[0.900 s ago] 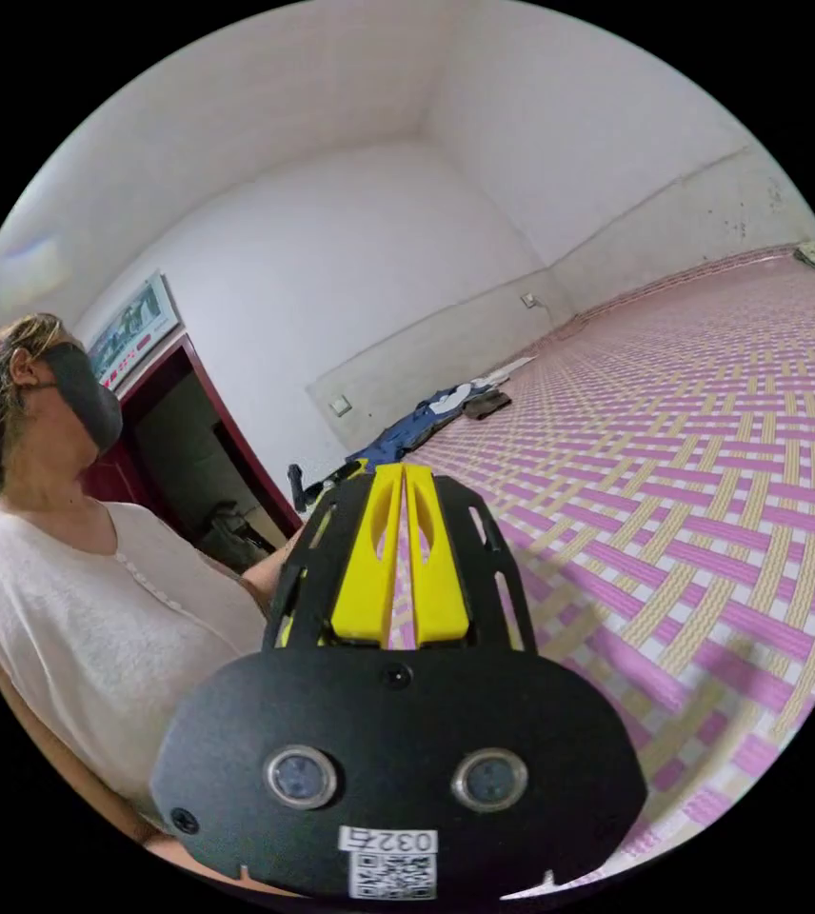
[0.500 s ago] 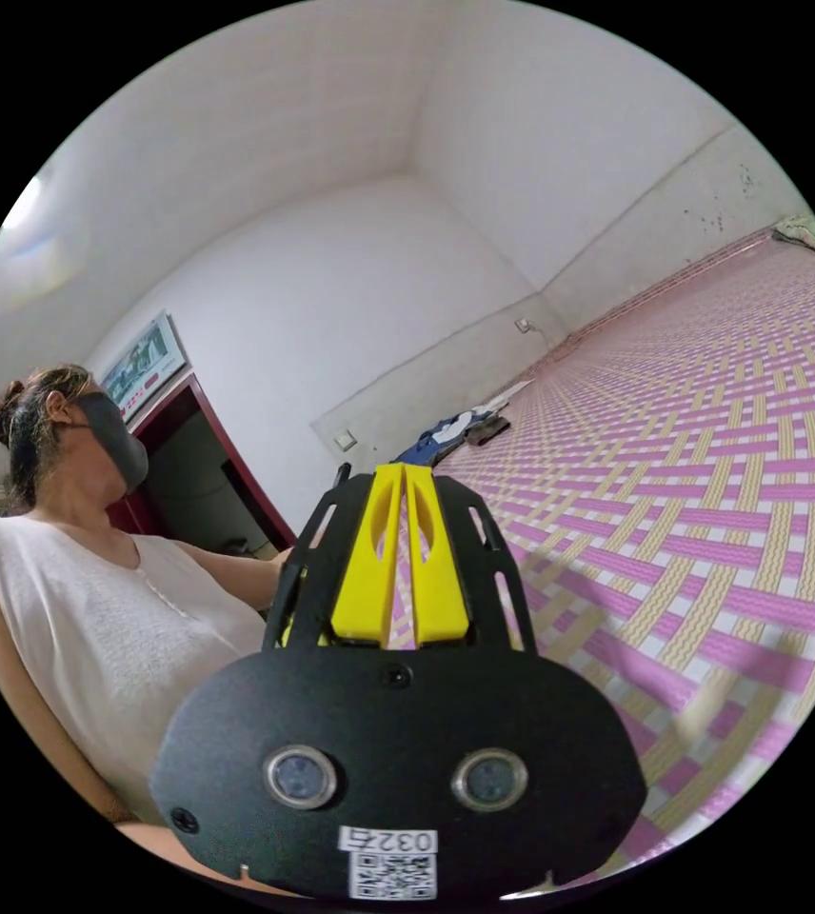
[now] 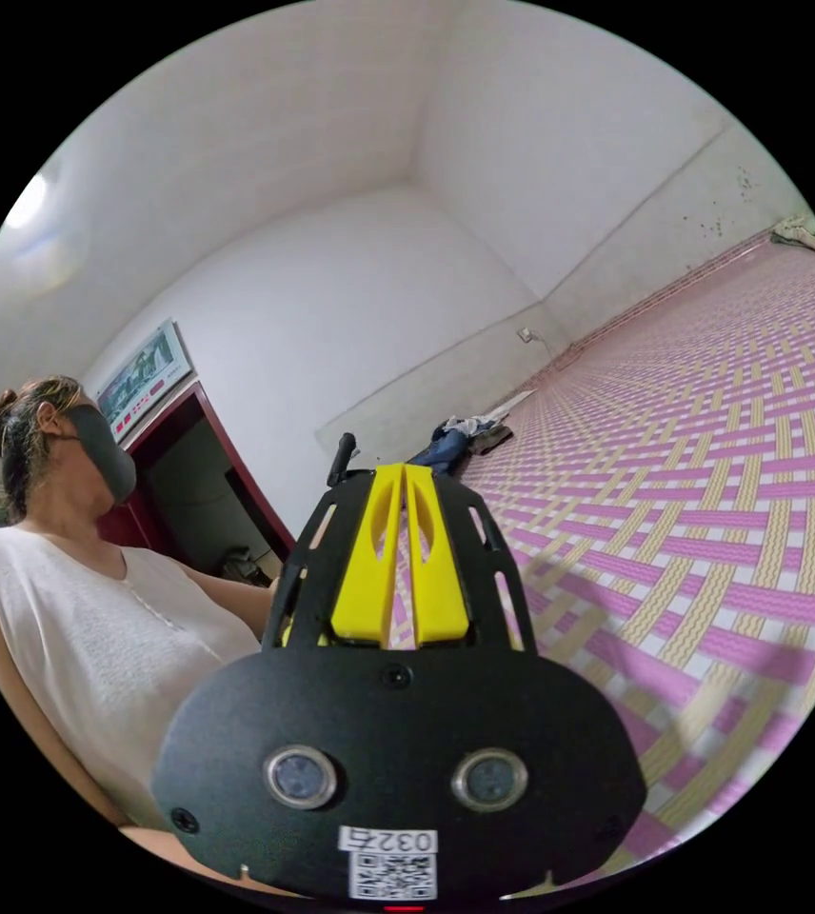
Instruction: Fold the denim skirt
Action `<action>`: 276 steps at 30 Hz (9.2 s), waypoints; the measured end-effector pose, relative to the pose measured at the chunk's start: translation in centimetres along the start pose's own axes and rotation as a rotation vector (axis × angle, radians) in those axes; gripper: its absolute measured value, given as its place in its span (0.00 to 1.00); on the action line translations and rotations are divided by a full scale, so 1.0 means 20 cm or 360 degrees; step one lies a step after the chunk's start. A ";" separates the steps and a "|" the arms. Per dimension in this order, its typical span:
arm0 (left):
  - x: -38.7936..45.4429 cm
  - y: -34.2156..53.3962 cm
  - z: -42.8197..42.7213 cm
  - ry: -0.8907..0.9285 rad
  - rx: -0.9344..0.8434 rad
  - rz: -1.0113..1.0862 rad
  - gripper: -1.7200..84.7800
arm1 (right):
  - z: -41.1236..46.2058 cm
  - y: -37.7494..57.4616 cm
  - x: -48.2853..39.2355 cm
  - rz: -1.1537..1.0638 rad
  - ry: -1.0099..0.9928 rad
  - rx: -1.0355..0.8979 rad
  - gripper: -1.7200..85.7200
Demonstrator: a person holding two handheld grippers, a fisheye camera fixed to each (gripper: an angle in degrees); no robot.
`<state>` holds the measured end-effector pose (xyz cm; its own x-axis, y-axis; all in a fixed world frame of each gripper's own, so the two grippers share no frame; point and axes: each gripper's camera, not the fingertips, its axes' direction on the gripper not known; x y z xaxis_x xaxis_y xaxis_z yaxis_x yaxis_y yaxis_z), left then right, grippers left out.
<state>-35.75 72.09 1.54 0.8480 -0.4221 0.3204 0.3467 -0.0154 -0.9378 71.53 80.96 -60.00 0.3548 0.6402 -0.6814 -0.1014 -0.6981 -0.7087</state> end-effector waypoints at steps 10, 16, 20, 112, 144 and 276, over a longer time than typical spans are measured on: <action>0.73 -0.05 0.26 0.1146 -0.0220 0.0380 0.06 | -0.17 -0.05 0.02 -0.0036 -0.0002 0.0251 0.01; 0.79 0.04 0.20 0.1479 -0.0385 0.0609 0.06 | -0.27 -0.06 0.10 0.0065 -0.0121 0.0453 0.01; 0.68 0.13 0.10 0.1780 -0.0427 0.0634 0.06 | -0.22 -0.10 0.10 0.0072 -0.0126 0.0440 0.01; -0.37 0.21 -0.49 0.1764 -0.0292 0.0303 0.01 | 0.17 0.41 -0.31 0.0544 0.0743 0.0052 0.04; -0.44 0.41 -0.50 0.1538 -0.0271 0.0074 0.08 | 0.48 0.79 -0.24 0.0495 0.1514 -0.0016 0.10; -0.12 -1.71 -0.51 0.1077 -0.0404 -0.0494 0.01 | 1.84 -2.21 -0.69 0.0226 0.1316 -0.0547 0.01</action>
<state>-53.80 64.43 31.56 0.2705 -0.8237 0.4983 0.3562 -0.3952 -0.8467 36.92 114.74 -25.94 0.9277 0.1989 -0.3158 0.0407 -0.8951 -0.4440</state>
